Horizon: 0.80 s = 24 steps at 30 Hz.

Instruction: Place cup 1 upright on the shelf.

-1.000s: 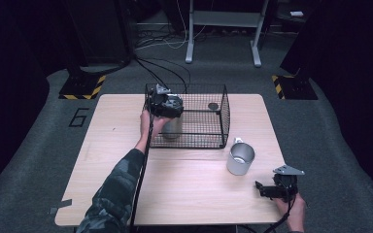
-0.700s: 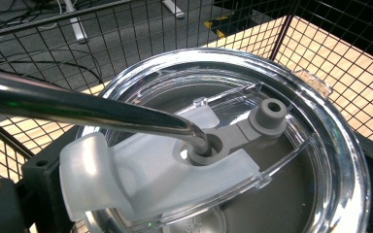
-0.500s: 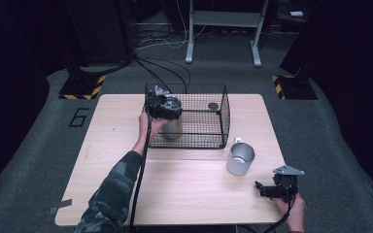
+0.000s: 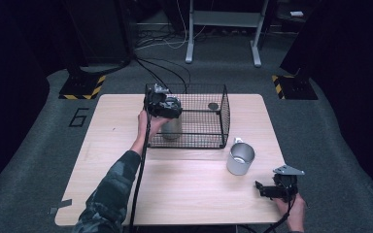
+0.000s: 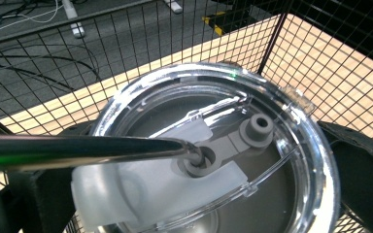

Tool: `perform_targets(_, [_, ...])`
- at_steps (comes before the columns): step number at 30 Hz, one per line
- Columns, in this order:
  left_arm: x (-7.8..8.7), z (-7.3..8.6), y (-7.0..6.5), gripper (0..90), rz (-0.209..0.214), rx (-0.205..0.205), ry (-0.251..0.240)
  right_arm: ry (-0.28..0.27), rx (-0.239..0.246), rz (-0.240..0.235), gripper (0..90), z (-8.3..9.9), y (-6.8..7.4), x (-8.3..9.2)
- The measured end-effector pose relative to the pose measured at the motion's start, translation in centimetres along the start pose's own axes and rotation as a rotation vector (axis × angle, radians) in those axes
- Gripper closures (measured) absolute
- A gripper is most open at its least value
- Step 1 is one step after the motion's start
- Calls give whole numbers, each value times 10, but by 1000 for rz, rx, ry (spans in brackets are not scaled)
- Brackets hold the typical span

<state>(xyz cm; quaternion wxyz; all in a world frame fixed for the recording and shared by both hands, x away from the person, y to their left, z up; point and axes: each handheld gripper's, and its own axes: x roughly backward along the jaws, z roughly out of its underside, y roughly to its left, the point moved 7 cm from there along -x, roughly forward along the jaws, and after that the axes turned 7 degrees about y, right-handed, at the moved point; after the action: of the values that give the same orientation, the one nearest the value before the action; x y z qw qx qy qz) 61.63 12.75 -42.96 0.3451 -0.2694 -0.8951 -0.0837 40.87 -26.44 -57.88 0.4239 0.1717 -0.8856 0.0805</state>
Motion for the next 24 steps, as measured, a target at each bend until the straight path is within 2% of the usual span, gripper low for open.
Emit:
perform_targets(6, [11, -5, 1, 0, -21, -28, -25, 0, 3, -1, 3, 0, 0, 0])
perform_targets(10, [19, -7, 4, 0, -7, -6, -31, -1, 3, -1, 3, 0, 0, 0])
perform_targets(16, [36, -7, 6, 0, 6, -22, -24, -1, 3, -1, 3, 0, 0, 0])
perform_targets(24, [64, -2, -1, 0, 23, -76, -43, -1, 3, -1, 3, 0, 0, 0])
